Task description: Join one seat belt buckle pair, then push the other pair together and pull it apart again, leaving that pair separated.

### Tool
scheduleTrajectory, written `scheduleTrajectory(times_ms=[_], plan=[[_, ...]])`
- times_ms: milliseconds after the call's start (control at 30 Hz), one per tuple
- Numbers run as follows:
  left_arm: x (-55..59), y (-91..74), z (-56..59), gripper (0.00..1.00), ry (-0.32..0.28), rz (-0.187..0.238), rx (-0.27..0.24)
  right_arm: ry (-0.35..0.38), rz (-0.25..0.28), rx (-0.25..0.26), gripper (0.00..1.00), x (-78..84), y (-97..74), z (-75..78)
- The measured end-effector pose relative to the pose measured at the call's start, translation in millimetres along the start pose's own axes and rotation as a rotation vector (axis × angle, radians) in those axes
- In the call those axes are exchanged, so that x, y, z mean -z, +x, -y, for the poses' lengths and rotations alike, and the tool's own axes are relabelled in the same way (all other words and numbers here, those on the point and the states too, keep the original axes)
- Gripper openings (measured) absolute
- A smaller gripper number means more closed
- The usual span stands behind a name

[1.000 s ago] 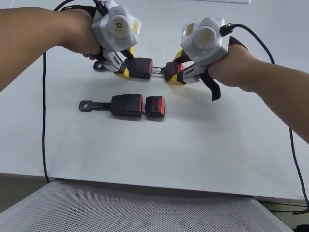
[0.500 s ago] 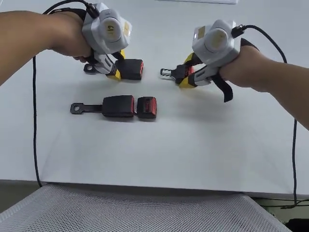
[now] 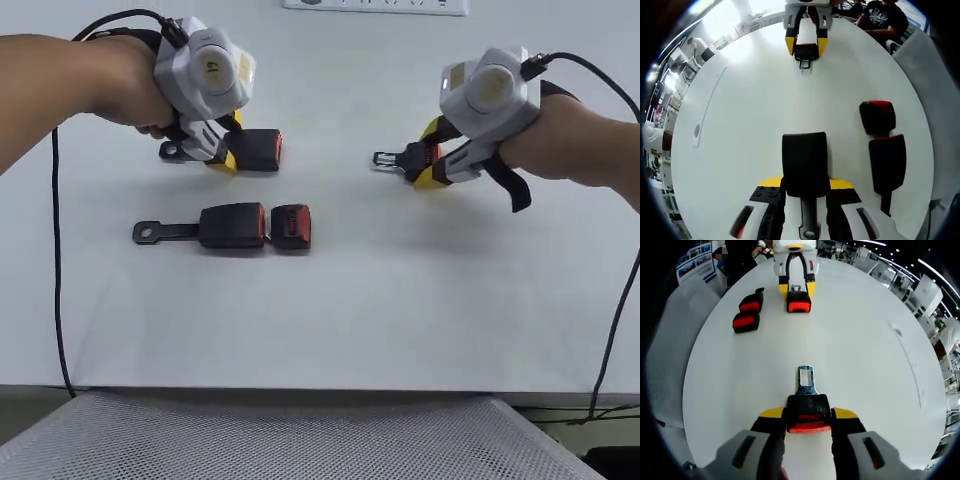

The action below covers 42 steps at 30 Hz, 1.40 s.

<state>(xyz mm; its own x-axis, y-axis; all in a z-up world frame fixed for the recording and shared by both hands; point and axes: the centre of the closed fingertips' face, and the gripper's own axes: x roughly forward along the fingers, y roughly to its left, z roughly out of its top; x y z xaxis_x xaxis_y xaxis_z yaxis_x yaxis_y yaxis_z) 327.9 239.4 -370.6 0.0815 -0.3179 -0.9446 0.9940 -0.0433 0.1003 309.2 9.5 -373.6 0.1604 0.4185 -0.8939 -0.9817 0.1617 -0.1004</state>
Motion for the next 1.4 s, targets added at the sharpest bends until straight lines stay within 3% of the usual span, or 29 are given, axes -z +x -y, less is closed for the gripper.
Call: scheduleTrajectory(times_ms=[367, 633, 767, 900, 967, 1067, 1100, 1200, 1400], plan=[[-0.2, 0.0, 0.6, 0.32, 0.007, -0.008, -0.006, 0.005, -0.031, -0.008, 0.37, 5.6, -9.0, -8.4], [-1.1, -2.0, 2.5, 0.32, 0.032, -0.004, -0.045, -0.016, -0.070, 0.084, 0.45, 7.1, -14.7, -1.2], [4.6, -6.7, 3.4, 0.39, 0.038, -0.011, -0.075, 0.026, -0.020, 0.127, 0.49, -2.8, -29.1, -5.7], [18.8, -23.5, 2.6, 0.41, -0.064, 0.021, -0.131, 0.059, 0.044, 0.163, 0.52, -15.3, -49.0, -13.4], [24.6, -35.5, 6.2, 0.41, -0.121, 0.041, -0.156, 0.110, 0.096, 0.171, 0.52, -21.6, -57.9, -21.5], [34.2, -52.8, 19.2, 0.42, -0.166, 0.055, -0.189, 0.157, 0.143, 0.165, 0.53, -26.3, -66.8, -38.8], [32.4, -59.6, 24.6, 0.44, -0.177, 0.093, -0.217, 0.167, 0.151, 0.166, 0.54, -27.6, -69.3, -46.2], [34.0, -71.8, 50.3, 0.48, -0.213, 0.129, -0.214, 0.197, 0.171, 0.150, 0.57, -31.0, -71.7, -64.7], [36.4, -91.9, 93.6, 0.60, -0.272, 0.172, -0.247, 0.214, 0.196, 0.168, 0.68, -35.7, -78.4, -84.7]])
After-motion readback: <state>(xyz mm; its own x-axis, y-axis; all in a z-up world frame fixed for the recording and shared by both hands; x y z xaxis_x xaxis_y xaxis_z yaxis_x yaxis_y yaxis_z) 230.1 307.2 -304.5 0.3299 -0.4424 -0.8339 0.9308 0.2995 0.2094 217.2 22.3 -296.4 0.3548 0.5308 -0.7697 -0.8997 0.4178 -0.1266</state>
